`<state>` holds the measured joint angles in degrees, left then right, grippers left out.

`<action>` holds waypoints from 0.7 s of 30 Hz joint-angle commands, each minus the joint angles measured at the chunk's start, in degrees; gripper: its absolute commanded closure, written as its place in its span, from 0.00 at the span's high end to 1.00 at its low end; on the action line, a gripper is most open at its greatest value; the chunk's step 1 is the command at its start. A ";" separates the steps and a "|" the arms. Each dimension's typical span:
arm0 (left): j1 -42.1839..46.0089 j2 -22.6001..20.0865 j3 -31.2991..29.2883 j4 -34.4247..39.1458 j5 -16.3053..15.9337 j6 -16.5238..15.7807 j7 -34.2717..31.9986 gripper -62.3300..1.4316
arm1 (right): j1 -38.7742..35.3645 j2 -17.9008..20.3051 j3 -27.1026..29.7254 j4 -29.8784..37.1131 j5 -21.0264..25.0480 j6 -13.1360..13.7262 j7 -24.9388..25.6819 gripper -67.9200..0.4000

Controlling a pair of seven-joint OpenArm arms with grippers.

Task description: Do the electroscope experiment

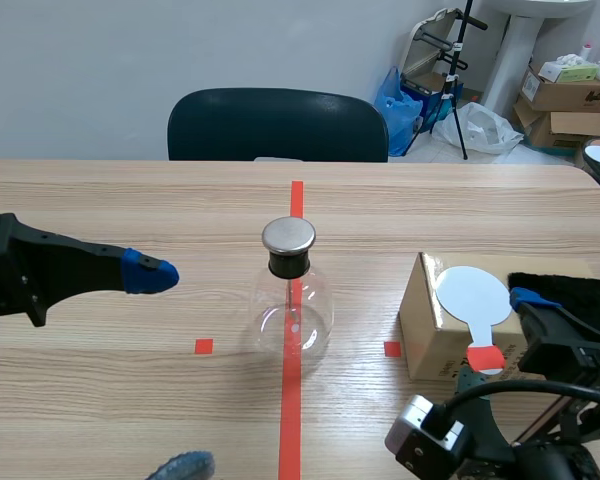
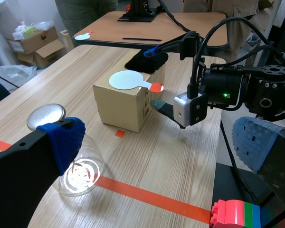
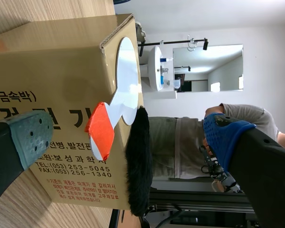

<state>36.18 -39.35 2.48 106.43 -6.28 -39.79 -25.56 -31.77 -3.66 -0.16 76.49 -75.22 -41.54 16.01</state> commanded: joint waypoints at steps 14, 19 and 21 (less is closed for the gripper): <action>-0.15 0.44 0.28 0.17 -0.81 -0.09 -0.79 1.00 | 0.46 0.35 0.04 0.70 -1.29 -3.32 0.00 1.00; -0.15 0.44 0.28 0.17 -0.81 -0.09 -0.81 1.00 | -2.16 0.31 -0.81 2.05 -1.57 -3.32 -0.22 1.00; -0.15 0.44 0.28 0.17 -0.81 -0.09 -0.79 1.00 | -4.66 0.31 -1.95 3.80 0.31 -3.32 -0.24 1.00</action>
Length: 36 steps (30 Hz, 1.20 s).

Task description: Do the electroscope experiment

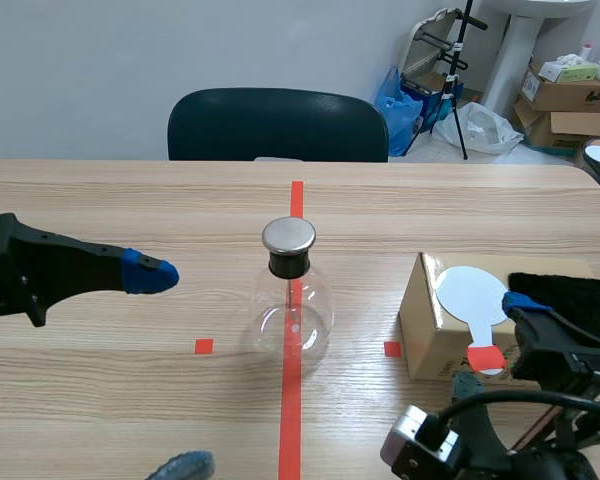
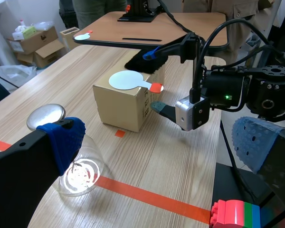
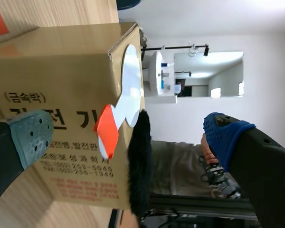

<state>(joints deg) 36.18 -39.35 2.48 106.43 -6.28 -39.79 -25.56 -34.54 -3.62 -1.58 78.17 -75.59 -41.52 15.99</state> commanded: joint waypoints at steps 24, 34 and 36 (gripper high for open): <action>0.00 4.33 0.28 5.73 -8.79 18.23 9.92 1.00 | -23.89 22.99 -5.75 35.54 50.36 21.64 5.42 1.00; 0.31 8.28 0.26 11.19 -10.88 20.04 17.79 1.00 | -22.10 28.39 1.99 41.11 67.73 45.83 9.49 1.00; 0.50 9.38 -0.07 11.19 -10.75 20.24 18.56 1.00 | -20.65 28.39 3.98 41.09 69.92 50.84 9.22 1.00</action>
<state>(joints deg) 36.23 -30.89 2.59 117.36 -16.91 -19.66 -6.35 -56.49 24.93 1.65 118.98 -6.35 9.21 24.51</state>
